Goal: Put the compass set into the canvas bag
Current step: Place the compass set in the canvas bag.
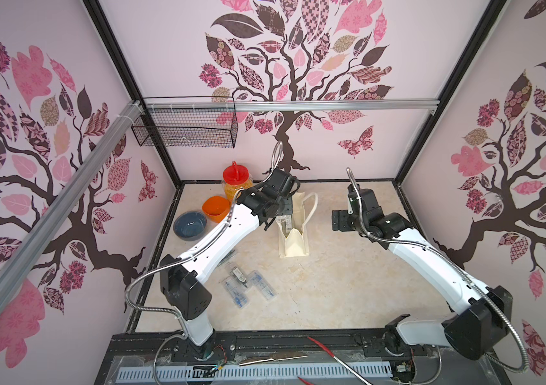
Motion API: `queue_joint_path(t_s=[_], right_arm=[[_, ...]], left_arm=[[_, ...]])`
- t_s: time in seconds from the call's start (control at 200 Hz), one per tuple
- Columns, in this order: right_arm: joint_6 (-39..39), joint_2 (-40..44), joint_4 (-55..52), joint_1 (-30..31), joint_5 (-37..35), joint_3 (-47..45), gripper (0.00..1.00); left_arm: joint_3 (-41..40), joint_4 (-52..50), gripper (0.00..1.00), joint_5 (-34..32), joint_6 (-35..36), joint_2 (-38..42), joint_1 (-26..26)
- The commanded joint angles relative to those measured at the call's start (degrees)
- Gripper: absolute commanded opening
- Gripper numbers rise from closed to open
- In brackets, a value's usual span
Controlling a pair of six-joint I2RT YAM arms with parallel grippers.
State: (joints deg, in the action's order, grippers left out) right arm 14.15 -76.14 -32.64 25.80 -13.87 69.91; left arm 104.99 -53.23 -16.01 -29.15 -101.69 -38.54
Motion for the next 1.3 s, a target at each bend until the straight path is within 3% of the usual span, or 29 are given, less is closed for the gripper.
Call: queue_joint_path(t_s=[0.0,0.53,0.705,1.295], right_arm=[[-0.14,2.92,0.10,-0.06,-1.31,0.42,0.93],[-0.34,3.19,0.45,-0.15,-1.43,-0.70,0.93],[-0.43,3.36,0.02,-0.14,-1.29,-0.72,0.93],[-0.55,3.19,0.46,-0.14,-0.72,-2.11,0.94]], left_arm=[[4.13,0.92,0.47,2.75,3.62,-3.03,0.05],[11.08,0.88,0.49,9.00,3.79,-12.96,0.04],[15.45,-1.66,0.49,7.44,2.72,-17.65,0.44],[10.91,-0.89,0.49,8.77,-0.62,-19.59,2.23]])
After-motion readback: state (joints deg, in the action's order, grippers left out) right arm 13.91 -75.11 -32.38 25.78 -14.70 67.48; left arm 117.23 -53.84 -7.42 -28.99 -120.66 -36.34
